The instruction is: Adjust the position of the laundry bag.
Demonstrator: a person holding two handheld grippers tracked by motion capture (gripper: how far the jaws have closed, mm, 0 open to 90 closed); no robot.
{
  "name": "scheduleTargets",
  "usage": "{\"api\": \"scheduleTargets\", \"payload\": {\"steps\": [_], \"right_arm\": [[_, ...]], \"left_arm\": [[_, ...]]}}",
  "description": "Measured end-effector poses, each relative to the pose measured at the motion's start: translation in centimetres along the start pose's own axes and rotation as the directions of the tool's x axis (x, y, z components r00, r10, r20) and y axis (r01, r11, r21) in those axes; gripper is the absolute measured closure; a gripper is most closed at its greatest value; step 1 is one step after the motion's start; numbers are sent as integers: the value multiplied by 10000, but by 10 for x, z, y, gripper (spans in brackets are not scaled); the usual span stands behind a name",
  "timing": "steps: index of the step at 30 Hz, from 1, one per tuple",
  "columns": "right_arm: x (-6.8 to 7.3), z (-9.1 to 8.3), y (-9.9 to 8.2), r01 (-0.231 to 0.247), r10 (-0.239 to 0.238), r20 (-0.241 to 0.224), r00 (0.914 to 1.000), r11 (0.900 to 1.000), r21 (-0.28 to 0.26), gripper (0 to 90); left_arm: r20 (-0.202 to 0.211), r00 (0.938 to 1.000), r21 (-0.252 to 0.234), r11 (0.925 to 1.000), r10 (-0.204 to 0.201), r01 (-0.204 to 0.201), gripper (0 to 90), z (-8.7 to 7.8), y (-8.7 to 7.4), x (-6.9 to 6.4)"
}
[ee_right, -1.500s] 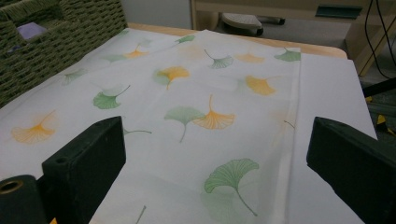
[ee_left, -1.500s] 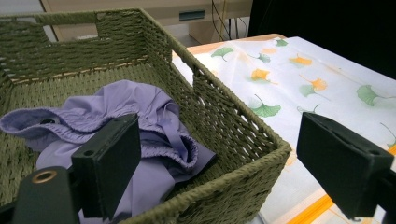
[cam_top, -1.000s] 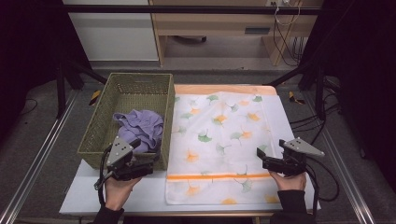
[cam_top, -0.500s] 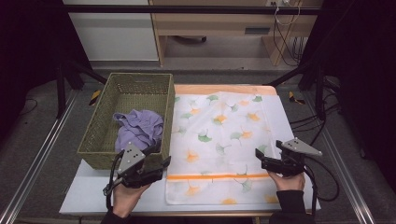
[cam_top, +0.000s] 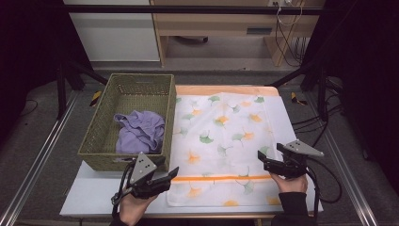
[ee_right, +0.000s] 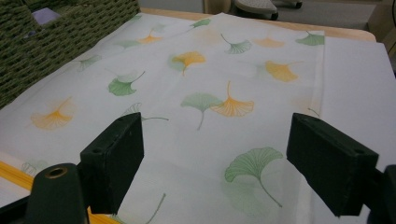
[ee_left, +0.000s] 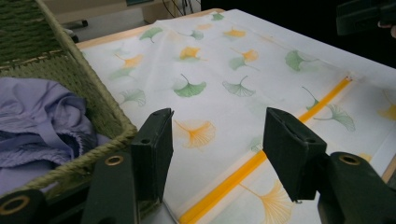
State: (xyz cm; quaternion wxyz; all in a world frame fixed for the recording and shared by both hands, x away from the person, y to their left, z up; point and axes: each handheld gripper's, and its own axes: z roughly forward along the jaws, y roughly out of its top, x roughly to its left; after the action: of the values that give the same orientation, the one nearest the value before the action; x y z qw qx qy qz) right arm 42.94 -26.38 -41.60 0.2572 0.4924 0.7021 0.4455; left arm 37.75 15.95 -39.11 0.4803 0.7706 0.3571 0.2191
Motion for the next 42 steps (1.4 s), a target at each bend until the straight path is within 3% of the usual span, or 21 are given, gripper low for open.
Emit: {"api": "scheduleTargets", "payload": {"steps": [11, 20, 21, 22, 26, 29, 30, 32, 39, 42], "right_arm": [[2, 2, -2, 79, -81, 55, 10000, 9996, 258, 210], [-2, 4, -6, -59, 59, -5, 10000, 9986, 531, 245], [-2, 4, -6, -63, 64, -7, 10000, 9986, 517, 264], [-2, 4, -6, -63, 64, -7, 10000, 9986, 517, 264], [-2, 6, -8, -13, 14, -14, 10000, 9979, 640, 282], [-3, 7, -9, -11, 8, 34, 10000, 9975, 712, 289], [-3, 7, -9, -49, 45, 53, 10000, 9973, 737, 292], [-4, 7, -10, -23, 16, 97, 10000, 9971, 759, 299], [-7, 9, -12, 12, -30, 190, 9998, 9957, 928, 327], [-9, 10, -14, -5, -23, 272, 9996, 9947, 1030, 341]], "left_arm": [[67, 9999, 655, 9978, -111, 107, 439, 4, -20, -4], [53, 9999, 1529, 9882, -141, 132, 443, 14, -43, -7], [43, 9999, 1833, 9830, -124, 114, 443, 17, -48, -6], [43, 9999, 1833, 9830, -124, 114, 442, 17, -48, -6], [20, 9995, 2492, 9679, -331, 315, 442, 26, -61, -4], [-88, 9996, 2870, 9576, -251, 266, 442, 30, -66, -5], [-88, 9996, 2870, 9576, -251, 266, 442, 30, -66, -5], [-88, 9995, 3189, 9473, -291, 304, 443, 34, -69, -5], [-141, 9994, 3388, 9403, -308, 337, 464, 37, -73, -5], [-63, 9995, 3504, 9361, -304, 307, 521, 37, -73, -5]]}}
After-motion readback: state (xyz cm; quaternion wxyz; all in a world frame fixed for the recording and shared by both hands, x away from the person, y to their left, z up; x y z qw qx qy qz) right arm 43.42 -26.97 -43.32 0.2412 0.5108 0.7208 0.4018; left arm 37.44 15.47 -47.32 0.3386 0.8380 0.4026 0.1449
